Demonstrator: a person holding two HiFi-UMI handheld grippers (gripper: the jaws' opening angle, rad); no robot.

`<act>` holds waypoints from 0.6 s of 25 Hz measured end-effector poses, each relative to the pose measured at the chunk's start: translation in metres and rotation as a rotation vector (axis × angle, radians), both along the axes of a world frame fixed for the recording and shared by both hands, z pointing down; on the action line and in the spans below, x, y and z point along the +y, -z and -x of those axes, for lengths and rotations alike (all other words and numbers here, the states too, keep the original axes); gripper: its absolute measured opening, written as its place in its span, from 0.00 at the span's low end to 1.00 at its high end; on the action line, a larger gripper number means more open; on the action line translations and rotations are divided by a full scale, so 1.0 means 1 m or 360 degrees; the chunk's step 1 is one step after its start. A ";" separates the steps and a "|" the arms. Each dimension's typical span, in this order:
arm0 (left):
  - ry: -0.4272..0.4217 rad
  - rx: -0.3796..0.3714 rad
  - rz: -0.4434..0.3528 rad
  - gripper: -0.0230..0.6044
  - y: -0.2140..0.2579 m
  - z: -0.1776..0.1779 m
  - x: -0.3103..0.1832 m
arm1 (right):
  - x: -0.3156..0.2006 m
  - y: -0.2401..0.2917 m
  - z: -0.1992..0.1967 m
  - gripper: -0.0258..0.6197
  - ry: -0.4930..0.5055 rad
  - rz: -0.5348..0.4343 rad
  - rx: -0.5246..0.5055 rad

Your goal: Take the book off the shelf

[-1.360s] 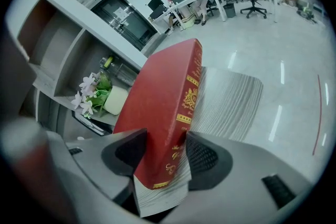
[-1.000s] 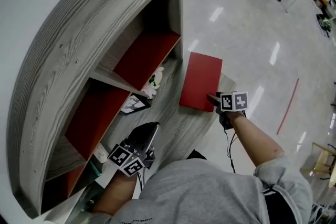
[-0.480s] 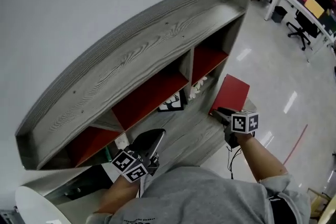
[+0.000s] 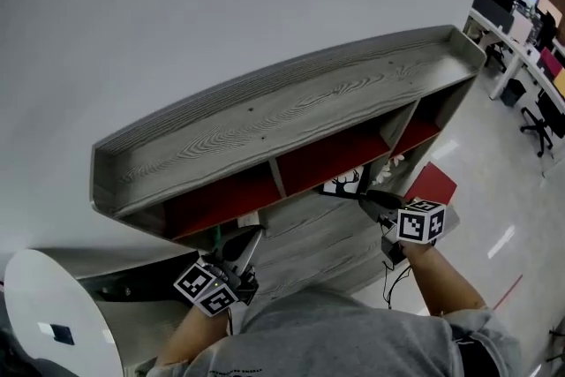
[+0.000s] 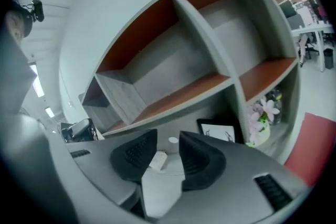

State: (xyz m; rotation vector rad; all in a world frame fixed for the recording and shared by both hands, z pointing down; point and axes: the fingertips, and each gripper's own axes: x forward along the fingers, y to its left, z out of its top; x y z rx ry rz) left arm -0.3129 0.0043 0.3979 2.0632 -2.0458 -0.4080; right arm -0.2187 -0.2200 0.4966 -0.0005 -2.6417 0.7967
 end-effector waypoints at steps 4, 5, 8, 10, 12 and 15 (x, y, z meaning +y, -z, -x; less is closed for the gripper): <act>0.0144 -0.0024 -0.0024 0.06 0.013 0.022 0.048 | 0.045 0.029 0.034 0.21 0.0160 -0.0071 -0.0083; 0.0175 -0.0028 -0.0029 0.06 0.016 0.027 0.059 | 0.056 0.036 0.041 0.21 0.0197 -0.0085 -0.0098; 0.0263 -0.0039 -0.0037 0.06 0.024 0.038 0.092 | 0.088 0.053 0.061 0.20 0.0299 -0.0128 -0.0137; 0.0316 -0.0046 -0.0045 0.06 0.028 0.046 0.112 | 0.108 0.063 0.073 0.19 0.0364 -0.0174 -0.0160; 0.0366 -0.0051 -0.0054 0.06 0.032 0.053 0.130 | 0.127 0.071 0.085 0.18 0.0430 -0.0225 -0.0181; 0.0429 -0.0064 -0.0074 0.06 0.036 0.060 0.152 | 0.154 0.084 0.101 0.15 0.0535 -0.0291 -0.0228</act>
